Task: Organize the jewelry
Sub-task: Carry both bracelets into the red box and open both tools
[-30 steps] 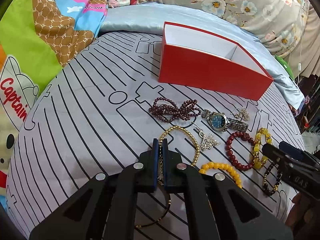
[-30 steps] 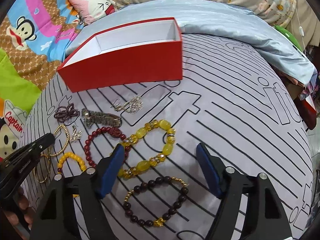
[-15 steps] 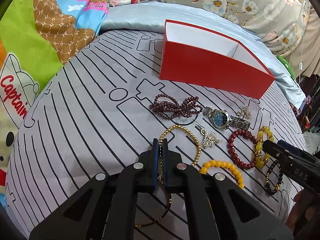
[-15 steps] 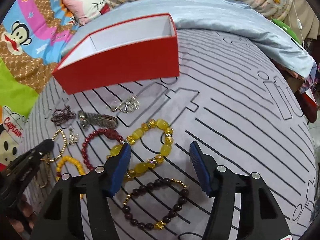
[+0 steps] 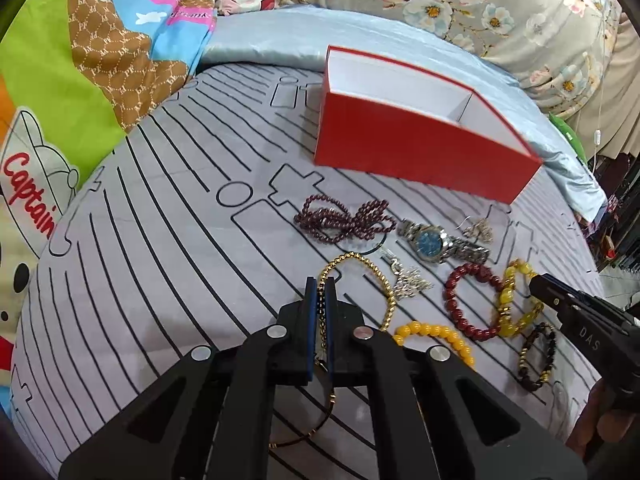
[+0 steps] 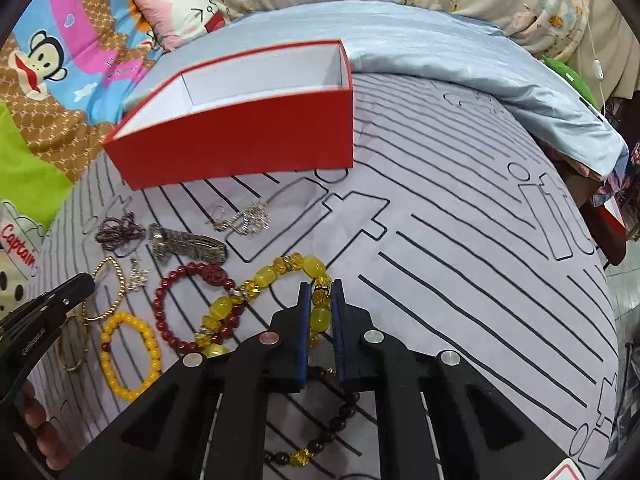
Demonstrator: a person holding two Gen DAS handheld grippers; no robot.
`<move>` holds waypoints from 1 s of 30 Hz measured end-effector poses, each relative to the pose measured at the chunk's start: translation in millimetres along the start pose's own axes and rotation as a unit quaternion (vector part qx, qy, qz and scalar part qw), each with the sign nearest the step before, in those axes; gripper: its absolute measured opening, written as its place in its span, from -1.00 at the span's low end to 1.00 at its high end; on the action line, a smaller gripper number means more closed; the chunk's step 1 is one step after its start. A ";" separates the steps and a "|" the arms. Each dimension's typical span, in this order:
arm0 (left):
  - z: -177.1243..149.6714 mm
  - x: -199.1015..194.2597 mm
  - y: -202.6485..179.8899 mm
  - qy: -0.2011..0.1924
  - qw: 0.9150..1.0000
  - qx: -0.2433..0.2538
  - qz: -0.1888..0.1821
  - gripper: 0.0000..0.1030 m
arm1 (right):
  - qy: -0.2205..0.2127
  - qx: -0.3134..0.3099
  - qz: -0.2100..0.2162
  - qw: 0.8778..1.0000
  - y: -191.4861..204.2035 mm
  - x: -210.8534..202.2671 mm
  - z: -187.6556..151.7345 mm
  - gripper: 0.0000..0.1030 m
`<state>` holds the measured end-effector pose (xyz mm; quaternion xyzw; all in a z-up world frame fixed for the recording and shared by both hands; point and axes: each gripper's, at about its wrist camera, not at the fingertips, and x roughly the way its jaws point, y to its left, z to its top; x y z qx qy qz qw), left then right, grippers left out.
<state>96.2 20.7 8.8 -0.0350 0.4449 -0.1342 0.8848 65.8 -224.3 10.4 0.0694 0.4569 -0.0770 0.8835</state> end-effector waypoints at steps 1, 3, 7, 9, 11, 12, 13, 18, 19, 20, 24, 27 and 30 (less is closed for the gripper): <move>0.5 -2.6 -0.1 -0.002 1.000 0.000 -0.003 -0.94 | -0.005 0.000 0.004 1.000 0.1 -4.9 0.6 -0.82; 2.9 -10.7 -1.5 -0.007 1.000 -0.003 -0.010 -0.94 | -0.014 0.001 0.013 1.000 0.5 -14.3 2.5 -0.82; 9.1 -27.6 -5.6 -0.018 1.000 -0.003 -0.023 -0.94 | -0.033 0.003 0.028 0.999 0.9 -36.0 10.3 -0.82; 13.7 -38.5 -8.7 -0.026 0.999 -0.001 -0.030 -0.94 | -0.042 0.002 0.036 0.998 1.8 -46.4 15.5 -0.82; 21.0 -48.9 -12.3 -0.033 0.999 0.001 -0.038 -0.94 | -0.051 -0.001 0.043 0.998 1.9 -56.5 20.9 -0.82; 23.6 -53.5 -14.7 -0.037 0.998 0.004 -0.041 -0.94 | -0.056 -0.004 0.046 0.997 3.2 -62.4 24.5 -0.82; 26.7 -57.5 -17.2 -0.040 0.998 0.008 -0.043 -0.94 | -0.061 -0.008 0.051 0.997 4.3 -68.4 28.6 -0.82; 53.0 -75.8 -32.7 -0.061 0.996 0.033 -0.056 -0.94 | -0.087 -0.025 0.060 0.994 7.6 -89.8 53.0 -0.82; 60.5 -77.4 -36.3 -0.065 0.996 0.037 -0.058 -0.94 | -0.093 -0.026 0.065 0.993 7.7 -93.6 61.4 -0.82; 66.2 -78.1 -38.7 -0.068 0.995 0.040 -0.061 -0.94 | -0.099 -0.027 0.070 0.992 8.1 -96.4 70.5 -0.82; 98.7 -77.2 -50.0 -0.090 0.992 0.058 -0.068 -0.94 | -0.117 -0.035 0.084 0.989 9.9 -101.5 105.8 -0.82; 123.3 -69.6 -58.5 -0.109 0.989 0.074 -0.061 -0.94 | -0.128 -0.040 0.088 0.987 15.9 -97.7 133.4 -0.82; 145.8 -52.5 -62.9 -0.114 0.989 0.081 -0.058 -0.93 | -0.130 -0.042 0.091 0.987 23.1 -84.0 160.7 -0.82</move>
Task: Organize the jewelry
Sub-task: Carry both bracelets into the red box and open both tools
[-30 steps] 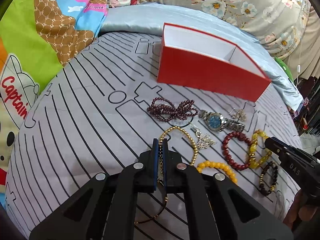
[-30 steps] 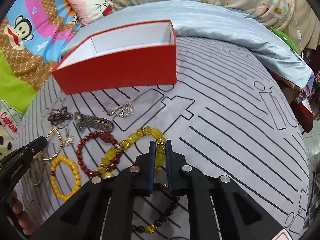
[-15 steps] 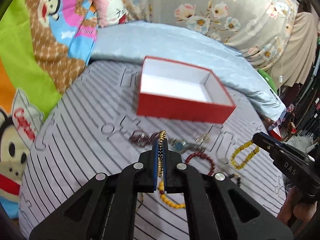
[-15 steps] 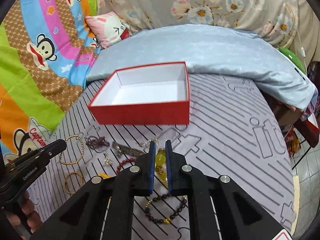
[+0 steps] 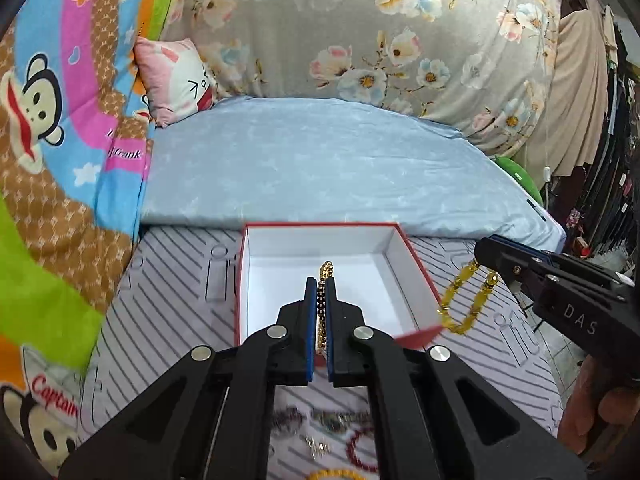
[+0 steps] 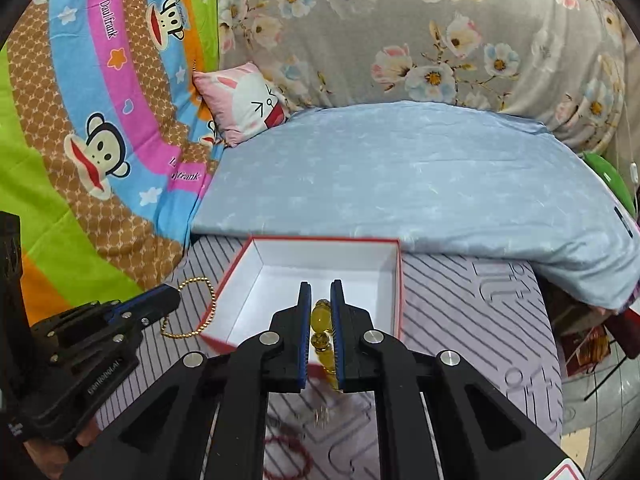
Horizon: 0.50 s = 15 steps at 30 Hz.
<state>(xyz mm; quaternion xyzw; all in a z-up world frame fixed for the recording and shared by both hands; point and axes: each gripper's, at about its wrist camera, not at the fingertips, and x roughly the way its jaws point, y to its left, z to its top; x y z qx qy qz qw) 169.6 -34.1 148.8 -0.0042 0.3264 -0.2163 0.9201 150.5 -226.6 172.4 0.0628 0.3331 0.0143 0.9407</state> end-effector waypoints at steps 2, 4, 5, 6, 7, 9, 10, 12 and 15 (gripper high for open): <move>10.9 18.6 2.5 0.002 1.000 0.001 -0.002 -0.94 | 0.004 -0.001 0.000 1.000 0.9 17.5 10.8 -0.82; 20.4 40.9 6.1 0.008 1.000 0.002 -0.003 -0.94 | 0.013 0.005 0.006 1.000 -0.7 40.4 21.1 -0.82; 23.8 50.2 7.7 0.010 1.000 0.002 0.001 -0.94 | 0.019 0.009 0.008 1.000 -2.3 49.8 23.5 -0.82; 25.3 57.5 9.6 0.012 1.000 0.002 -0.001 -0.94 | 0.026 0.012 0.012 1.000 -4.3 61.5 26.3 -0.82; 29.4 69.9 11.9 0.016 1.000 0.000 -0.004 -0.94 | 0.032 0.014 0.014 0.999 -6.5 73.3 28.7 -0.82; 35.3 86.3 14.4 0.022 1.000 -0.001 -0.006 -0.94 | 0.044 0.016 0.014 0.999 -10.8 93.4 30.3 -0.82; 37.6 95.5 14.9 0.024 1.000 -0.001 -0.002 -0.94 | 0.051 0.017 0.015 0.998 -12.7 102.5 30.5 -0.82; 40.0 111.6 16.0 0.030 1.000 0.001 -0.001 -0.94 | 0.066 0.022 0.015 0.997 -17.3 124.5 30.6 -0.82; 39.9 131.9 17.7 0.040 0.999 0.007 0.004 -0.93 | 0.083 0.023 0.007 0.996 -22.6 147.2 27.6 -0.83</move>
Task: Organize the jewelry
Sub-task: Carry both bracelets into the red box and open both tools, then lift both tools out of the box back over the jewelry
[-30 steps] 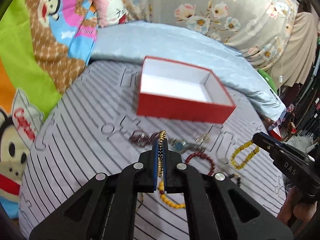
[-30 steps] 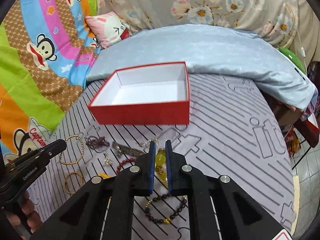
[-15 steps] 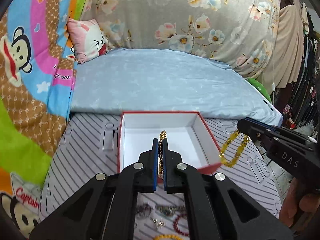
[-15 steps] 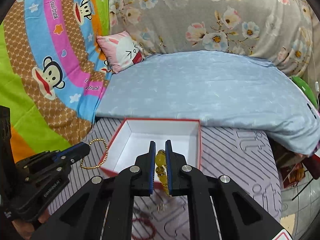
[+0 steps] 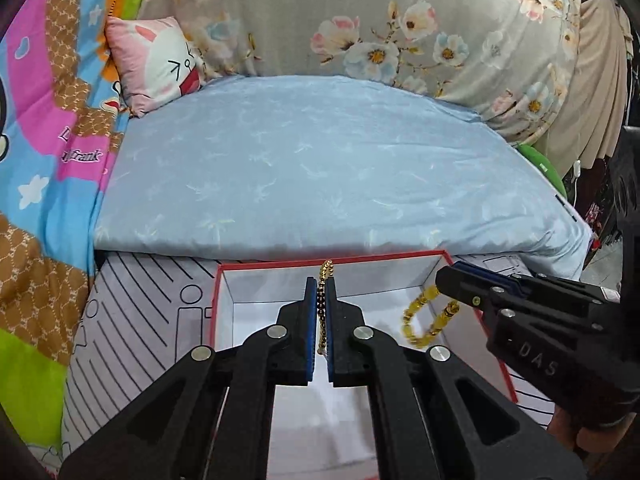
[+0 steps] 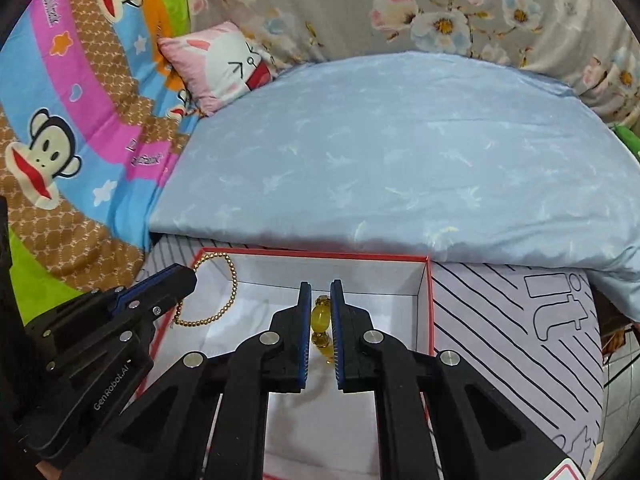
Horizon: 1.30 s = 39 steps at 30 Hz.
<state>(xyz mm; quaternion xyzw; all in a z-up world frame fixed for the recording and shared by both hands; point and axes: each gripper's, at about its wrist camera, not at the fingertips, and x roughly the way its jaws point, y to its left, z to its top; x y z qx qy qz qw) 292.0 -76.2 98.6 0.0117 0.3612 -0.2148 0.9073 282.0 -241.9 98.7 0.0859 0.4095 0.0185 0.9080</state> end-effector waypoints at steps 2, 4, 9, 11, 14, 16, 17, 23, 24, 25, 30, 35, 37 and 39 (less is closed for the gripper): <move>-0.6 14.8 0.7 0.012 1.000 0.002 0.002 -0.93 | 0.010 0.001 -0.003 1.000 -4.2 12.7 -0.1 -0.83; -2.4 30.1 0.6 0.029 1.000 0.004 0.006 -0.92 | 0.020 0.002 -0.009 1.000 -9.4 23.8 -1.1 -0.79; -10.4 26.9 12.1 0.014 0.999 -0.027 0.028 0.04 | -0.004 -0.001 -0.037 0.999 -14.9 10.1 -6.3 -0.22; -13.0 20.0 14.9 0.013 0.999 -0.025 0.037 0.04 | -0.013 -0.001 -0.039 0.999 -16.3 -0.5 -12.1 -0.19; -18.6 7.1 17.5 0.007 0.999 -0.028 0.045 0.04 | -0.018 0.008 -0.034 0.999 -18.1 -15.2 -22.7 -0.18; -23.8 -6.5 18.8 0.001 0.998 -0.032 0.046 0.04 | -0.023 0.008 -0.033 0.999 -16.2 -25.2 -31.7 -0.17; -26.5 -12.1 18.4 -0.002 0.998 -0.032 0.046 0.04 | -0.025 0.005 -0.037 0.999 -14.2 -31.1 -37.6 -0.16; -53.5 -45.3 16.3 -0.001 0.998 -0.031 0.057 0.07 | -0.029 -0.002 -0.041 0.999 -7.1 -60.4 -69.7 -0.16; -58.9 -50.2 15.9 0.000 0.998 -0.031 0.058 0.07 | -0.026 -0.002 -0.041 0.999 -6.9 -64.0 -73.5 -0.16; -63.2 -53.4 15.0 0.002 0.998 -0.032 0.058 0.07 | -0.026 0.000 -0.039 0.999 -7.2 -68.6 -78.5 -0.16; -87.3 -75.8 17.4 0.009 0.997 -0.049 0.050 0.07 | -0.022 0.005 -0.036 0.999 -4.8 -88.2 -103.0 -0.16; -108.7 -96.5 22.2 0.015 0.996 -0.068 0.047 0.07 | -0.013 0.005 -0.034 0.999 -3.4 -101.7 -129.7 -0.16; -118.7 -103.1 22.9 0.018 0.996 -0.069 0.051 0.07 | -0.007 0.003 -0.034 0.999 -3.4 -105.8 -142.2 -0.16; -128.2 -108.6 24.1 0.021 0.996 -0.074 0.054 0.07 | -0.001 0.000 -0.037 0.999 -4.1 -110.4 -155.2 -0.16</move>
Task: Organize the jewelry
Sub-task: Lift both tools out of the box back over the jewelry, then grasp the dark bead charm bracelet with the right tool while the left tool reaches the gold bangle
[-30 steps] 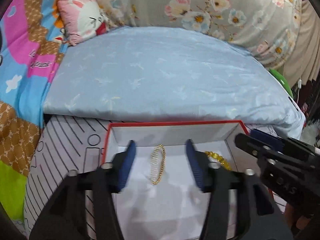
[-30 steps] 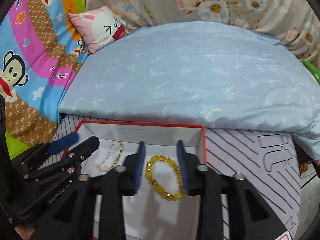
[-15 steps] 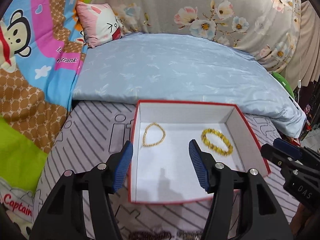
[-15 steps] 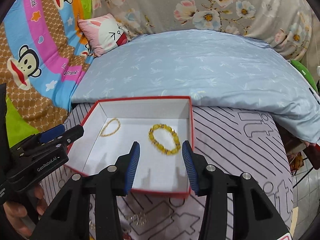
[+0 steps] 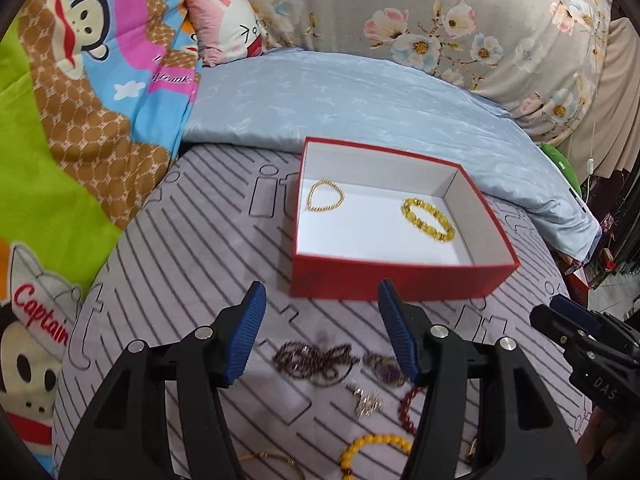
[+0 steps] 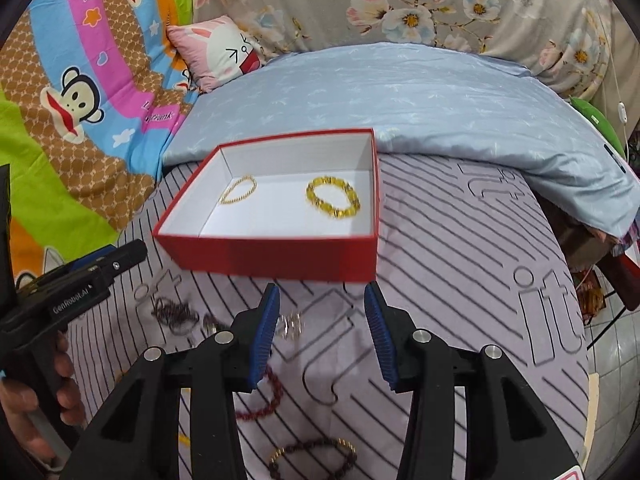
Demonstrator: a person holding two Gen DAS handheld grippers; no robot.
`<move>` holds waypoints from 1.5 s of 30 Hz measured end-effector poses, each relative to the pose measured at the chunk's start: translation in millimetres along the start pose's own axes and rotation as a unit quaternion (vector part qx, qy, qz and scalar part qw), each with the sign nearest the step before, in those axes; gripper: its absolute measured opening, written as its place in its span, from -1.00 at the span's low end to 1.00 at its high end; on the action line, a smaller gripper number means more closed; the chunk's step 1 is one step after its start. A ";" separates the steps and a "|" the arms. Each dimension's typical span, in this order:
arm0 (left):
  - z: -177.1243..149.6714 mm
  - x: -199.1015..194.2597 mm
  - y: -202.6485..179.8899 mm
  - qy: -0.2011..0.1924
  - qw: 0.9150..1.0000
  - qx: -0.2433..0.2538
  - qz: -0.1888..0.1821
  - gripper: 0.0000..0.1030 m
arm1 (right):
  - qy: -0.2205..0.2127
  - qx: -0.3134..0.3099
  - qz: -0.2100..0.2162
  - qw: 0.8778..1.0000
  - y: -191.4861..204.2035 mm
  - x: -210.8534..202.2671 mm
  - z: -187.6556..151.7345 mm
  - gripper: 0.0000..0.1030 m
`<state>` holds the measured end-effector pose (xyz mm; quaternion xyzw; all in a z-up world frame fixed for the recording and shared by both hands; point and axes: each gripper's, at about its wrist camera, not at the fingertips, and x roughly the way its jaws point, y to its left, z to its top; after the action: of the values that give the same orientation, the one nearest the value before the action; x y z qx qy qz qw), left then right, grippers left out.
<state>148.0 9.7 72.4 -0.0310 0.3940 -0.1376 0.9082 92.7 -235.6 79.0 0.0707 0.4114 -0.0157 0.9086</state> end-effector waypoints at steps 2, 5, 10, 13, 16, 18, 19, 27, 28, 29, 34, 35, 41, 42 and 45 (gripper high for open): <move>-9.4 -3.9 3.9 0.005 1.000 -0.007 0.000 0.07 | 0.008 0.003 0.000 1.000 -2.1 -3.4 -11.3 -0.16; -23.6 -9.8 7.5 0.005 1.000 -0.011 0.001 0.07 | 0.019 0.010 0.001 1.000 -5.7 -7.3 -25.5 -0.16; -43.7 -16.6 10.0 0.017 1.000 -0.012 0.003 0.07 | 0.032 0.011 0.000 0.999 -6.7 -14.7 -49.1 -0.16; -54.3 -22.3 14.0 0.020 1.000 -0.015 0.004 0.07 | 0.039 0.009 -0.002 0.999 -5.4 -18.6 -60.0 -0.16; -64.7 -26.2 18.7 0.027 0.999 -0.019 0.005 0.07 | 0.047 0.008 -0.003 0.999 -4.8 -20.4 -71.8 -0.16; -73.0 -28.3 23.1 0.033 0.999 -0.025 0.009 0.07 | 0.052 0.008 -0.004 0.999 -4.8 -20.6 -78.8 -0.16; -76.9 -29.2 25.0 0.036 0.999 -0.027 0.010 0.07 | 0.056 0.007 -0.004 0.998 -4.7 -20.5 -83.1 -0.16; -106.4 -38.3 36.6 0.051 0.998 -0.033 0.021 0.07 | 0.074 0.008 -0.007 0.997 -6.9 -17.9 -102.1 -0.18; -109.7 -39.3 37.6 0.052 0.998 -0.032 0.021 0.07 | 0.074 0.008 -0.006 0.997 -6.9 -18.0 -102.9 -0.18; -111.6 -39.7 38.1 0.052 0.998 -0.032 0.024 0.07 | 0.075 0.007 -0.007 0.997 -6.3 -17.7 -103.6 -0.19; -117.3 -38.0 45.9 0.057 0.997 -0.039 0.033 0.07 | 0.075 0.009 -0.006 0.997 -6.3 -16.6 -105.7 -0.19; -117.5 -38.0 47.4 0.057 0.997 -0.041 0.033 0.07 | 0.075 0.009 -0.006 0.997 -6.2 -16.9 -106.3 -0.19; -116.3 -38.6 48.3 0.056 0.997 -0.042 0.029 0.07 | 0.076 0.012 -0.005 0.997 -6.3 -15.5 -105.6 -0.20; -116.4 -38.4 47.0 0.057 0.997 -0.039 0.027 0.08 | 0.076 0.012 -0.005 0.997 -5.8 -15.0 -104.9 -0.20; -118.2 -37.4 41.1 0.057 0.998 -0.032 0.025 0.44 | 0.077 0.012 -0.004 0.997 -5.4 -13.5 -104.4 -0.20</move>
<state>47.3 65.5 10.8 -0.0420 0.4501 -0.1035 0.8860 5.4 -226.6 20.5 0.0807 0.4801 -0.0185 0.8733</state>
